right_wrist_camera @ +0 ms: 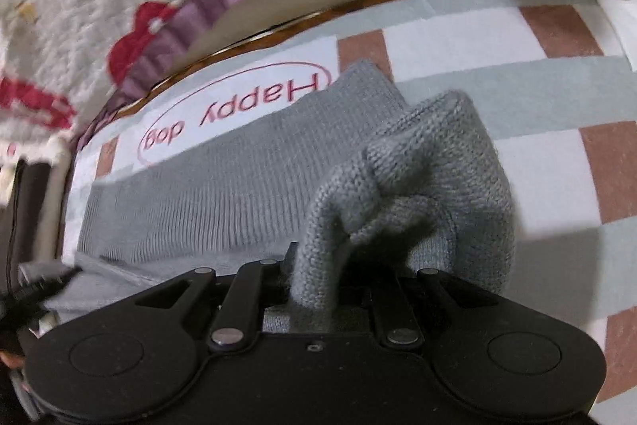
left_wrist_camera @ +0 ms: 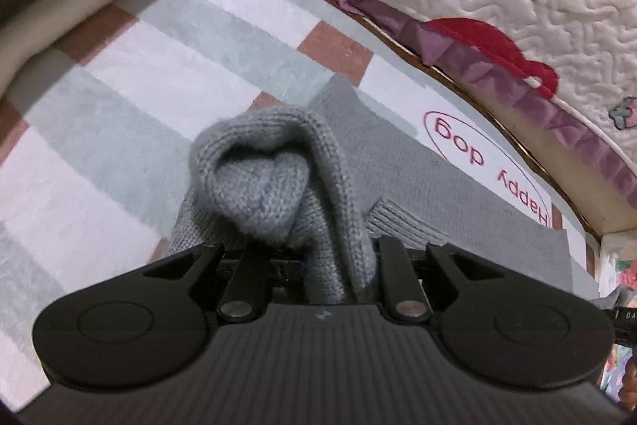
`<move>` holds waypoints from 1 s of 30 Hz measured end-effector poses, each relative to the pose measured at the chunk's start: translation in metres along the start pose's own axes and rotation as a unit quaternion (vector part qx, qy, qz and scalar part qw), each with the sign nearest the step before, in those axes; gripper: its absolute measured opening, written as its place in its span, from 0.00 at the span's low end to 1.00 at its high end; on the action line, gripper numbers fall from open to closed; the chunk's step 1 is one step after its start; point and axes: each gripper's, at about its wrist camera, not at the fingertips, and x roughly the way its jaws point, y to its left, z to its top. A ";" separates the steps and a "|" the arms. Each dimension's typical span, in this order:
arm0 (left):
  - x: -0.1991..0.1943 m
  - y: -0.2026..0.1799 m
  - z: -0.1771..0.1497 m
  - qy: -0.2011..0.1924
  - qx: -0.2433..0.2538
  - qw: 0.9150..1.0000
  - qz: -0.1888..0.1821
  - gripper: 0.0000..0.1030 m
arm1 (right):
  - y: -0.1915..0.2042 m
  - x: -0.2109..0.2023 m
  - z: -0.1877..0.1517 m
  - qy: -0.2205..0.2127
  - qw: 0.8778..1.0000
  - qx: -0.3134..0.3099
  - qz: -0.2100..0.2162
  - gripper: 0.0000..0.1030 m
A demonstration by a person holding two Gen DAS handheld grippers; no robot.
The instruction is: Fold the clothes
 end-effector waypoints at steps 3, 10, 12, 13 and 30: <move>0.006 0.004 0.003 0.005 0.012 1.000 -0.010 0.16 | 0.005 0.014 0.019 0.033 0.999 0.004 -0.008 0.17; 0.006 0.004 0.004 0.027 0.069 0.997 -0.030 0.20 | 0.006 0.020 0.027 0.045 0.999 0.016 -0.011 0.17; 0.003 0.007 0.006 0.029 0.066 0.996 -0.046 0.21 | 0.001 0.018 0.029 0.041 0.998 0.038 -0.003 0.18; 0.000 0.009 0.008 0.030 0.059 0.996 -0.058 0.25 | -0.002 0.017 0.029 0.038 0.998 0.052 0.004 0.19; -0.057 0.017 0.019 -0.027 0.086 0.987 -0.134 0.54 | 0.002 -0.046 -0.007 -0.166 0.981 0.021 0.100 0.47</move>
